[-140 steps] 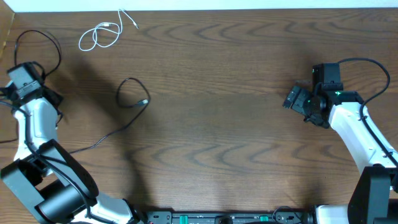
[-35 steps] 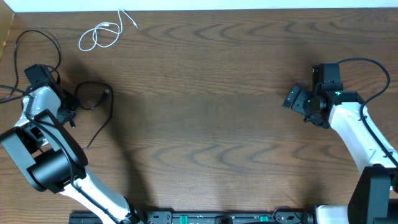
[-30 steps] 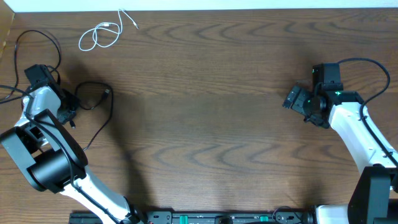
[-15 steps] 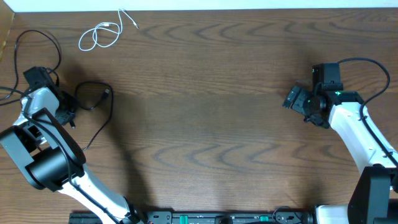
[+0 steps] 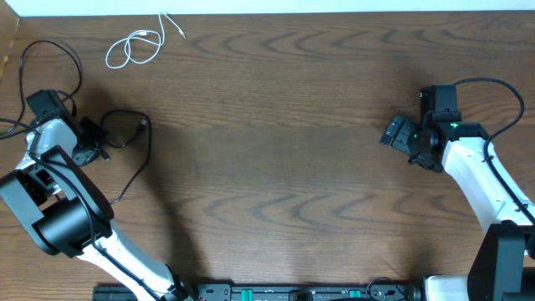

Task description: Untangle cables

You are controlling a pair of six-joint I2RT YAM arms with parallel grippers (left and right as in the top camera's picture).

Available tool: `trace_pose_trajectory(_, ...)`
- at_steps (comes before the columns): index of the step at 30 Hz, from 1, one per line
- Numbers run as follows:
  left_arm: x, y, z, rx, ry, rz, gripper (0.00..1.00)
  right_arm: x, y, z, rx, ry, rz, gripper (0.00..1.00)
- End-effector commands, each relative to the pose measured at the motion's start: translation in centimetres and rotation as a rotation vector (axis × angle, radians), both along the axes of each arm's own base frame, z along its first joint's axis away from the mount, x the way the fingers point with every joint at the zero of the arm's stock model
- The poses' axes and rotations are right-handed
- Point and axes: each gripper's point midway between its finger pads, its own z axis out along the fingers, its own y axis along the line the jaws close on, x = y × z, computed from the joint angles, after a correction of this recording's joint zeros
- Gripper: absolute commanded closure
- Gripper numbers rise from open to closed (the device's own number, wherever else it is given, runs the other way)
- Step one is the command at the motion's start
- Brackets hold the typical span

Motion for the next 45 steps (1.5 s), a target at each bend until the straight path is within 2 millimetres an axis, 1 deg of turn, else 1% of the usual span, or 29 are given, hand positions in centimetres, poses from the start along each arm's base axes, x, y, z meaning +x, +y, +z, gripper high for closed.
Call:
trace_pose_trajectory(1, 1.1, -1.4, -0.4, -0.064, -0.045, -0.074, 0.92, -0.1, -0.3, -0.2, -0.013, 0.007, 0.0, 0.01)
trace_pose_trajectory(6, 2.1, -0.8, 2.2, -0.017, -0.112, -0.077, 0.93, -0.1, -0.3, -0.2, -0.013, 0.007, 0.0, 0.01)
trace_pose_trajectory(10, 2.8, -0.3, 5.2, 0.029, -0.175, -0.079, 0.93, -0.1, -0.3, -0.2, -0.013, 0.007, 0.0, 0.01)
trace_pose_trajectory(12, 3.0, -0.3, 6.1, 0.037, -0.195, -0.083, 0.93, -0.1, -0.3, -0.2, -0.013, 0.007, 0.0, 0.01)
trace_pose_trajectory(14, 3.5, -0.9, 6.7, 0.013, -0.229, -0.103, 0.92, -0.1, -0.3, -0.2, -0.013, 0.007, 0.0, 0.01)
trace_pose_trajectory(16, 4.5, -2.3, 7.2, -0.056, -0.296, -0.149, 0.93, -0.1, -0.3, -0.2, -0.013, 0.007, 0.0, 0.01)
trace_pose_trajectory(18, 5.3, -3.1, 7.7, -0.087, -0.34, -0.178, 0.93, -0.1, -0.3, -0.2, -0.013, 0.007, 0.0, 0.01)
trace_pose_trajectory(23, 5.7, -3.7, 7.7, -0.086, -0.344, -0.196, 0.93, -0.1, -0.3, -0.2, -0.013, 0.007, 0.0, 0.01)
trace_pose_trajectory(28, 5.6, -4.1, 7.4, -0.097, -0.329, -0.202, 0.92, -0.1, -0.3, -0.2, -0.013, 0.007, 0.0, 0.01)
trace_pose_trajectory(29, 5.5, -4.2, 7.3, -0.102, -0.323, -0.201, 0.88, -0.1, -0.3, -0.2, -0.013, 0.007, 0.0, 0.01)
trace_pose_trajectory(30, 5.3, -4.3, 7.1, -0.107, -0.316, -0.2, 0.75, -0.1, -0.3, -0.2, -0.013, 0.007, 0.0, 0.01)
trace_pose_trajectory(32, 4.9, -4.7, 6.8, -0.125, -0.295, -0.199, 0.68, -0.1, -0.3, -0.2, -0.013, 0.007, 0.0, 0.01)
trace_pose_trajectory(34, 4.5, -5.4, 6.4, -0.145, -0.27, -0.202, 0.59, -0.1, -0.3, -0.2, -0.013, 0.007, 0.0, 0.01)
trace_pose_trajectory(39, 4.4, -7.9, 5.6, -0.185, -0.219, -0.242, 0.59, -0.1, -0.3, -0.2, -0.013, 0.007, 0.0, 0.01)
trace_pose_trajectory(43, 4.7, -10.9, 5.2, -0.177, -0.185, -0.373, 0.56, -0.1, -0.3, -0.2, -0.013, 0.007, 0.0, 0.01)
trace_pose_trajectory(45, 4.8, -11.9, 4.9, -0.156, -0.162, -0.409, 0.56, -0.1, -0.3, -0.2, -0.013, 0.007, 0.0, 0.01)
